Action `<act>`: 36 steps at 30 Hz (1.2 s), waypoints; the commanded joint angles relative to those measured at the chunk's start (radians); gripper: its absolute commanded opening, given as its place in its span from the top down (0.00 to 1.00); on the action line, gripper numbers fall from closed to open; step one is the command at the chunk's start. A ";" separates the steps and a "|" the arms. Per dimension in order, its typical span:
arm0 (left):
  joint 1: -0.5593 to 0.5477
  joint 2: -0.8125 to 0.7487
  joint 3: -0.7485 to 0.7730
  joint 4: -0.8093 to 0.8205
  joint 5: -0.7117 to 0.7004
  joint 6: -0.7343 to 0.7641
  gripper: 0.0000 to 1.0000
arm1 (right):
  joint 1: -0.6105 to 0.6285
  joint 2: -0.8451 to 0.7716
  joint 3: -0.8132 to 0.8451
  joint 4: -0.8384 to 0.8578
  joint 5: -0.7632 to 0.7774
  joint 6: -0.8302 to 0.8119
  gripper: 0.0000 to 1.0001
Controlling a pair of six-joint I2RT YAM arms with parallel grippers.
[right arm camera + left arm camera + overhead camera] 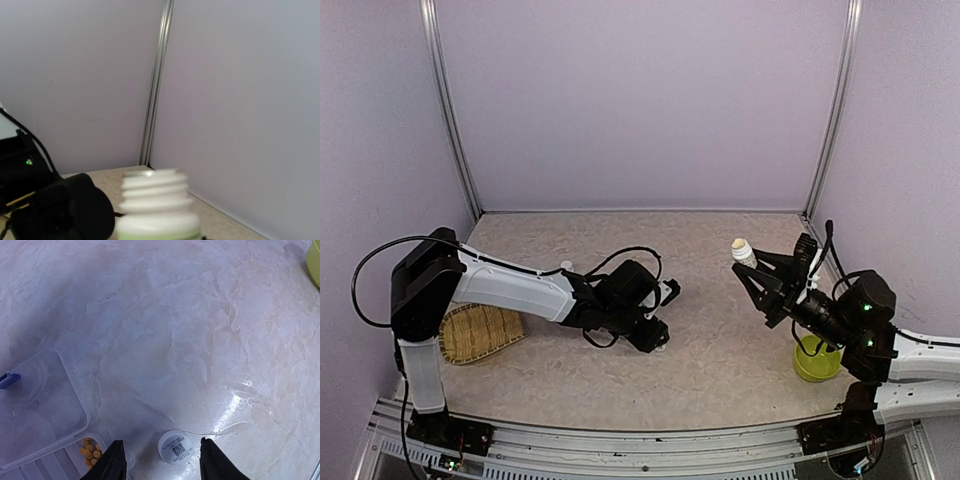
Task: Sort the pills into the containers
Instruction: Pick up the lid of the pill bottle from the center of the board.
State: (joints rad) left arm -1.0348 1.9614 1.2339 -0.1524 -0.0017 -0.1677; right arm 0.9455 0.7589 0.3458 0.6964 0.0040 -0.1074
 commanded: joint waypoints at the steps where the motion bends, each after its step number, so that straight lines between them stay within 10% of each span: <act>1: -0.007 0.019 0.022 -0.031 0.040 0.031 0.52 | -0.010 0.010 0.028 -0.011 0.011 -0.003 0.94; 36: -0.041 0.088 0.078 -0.075 -0.001 0.087 0.76 | -0.017 0.040 0.037 -0.028 0.023 0.005 0.94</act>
State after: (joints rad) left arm -1.0679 2.0289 1.2831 -0.2188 0.0196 -0.0944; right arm 0.9390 0.7967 0.3515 0.6746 0.0193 -0.1093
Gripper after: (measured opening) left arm 0.250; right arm 0.277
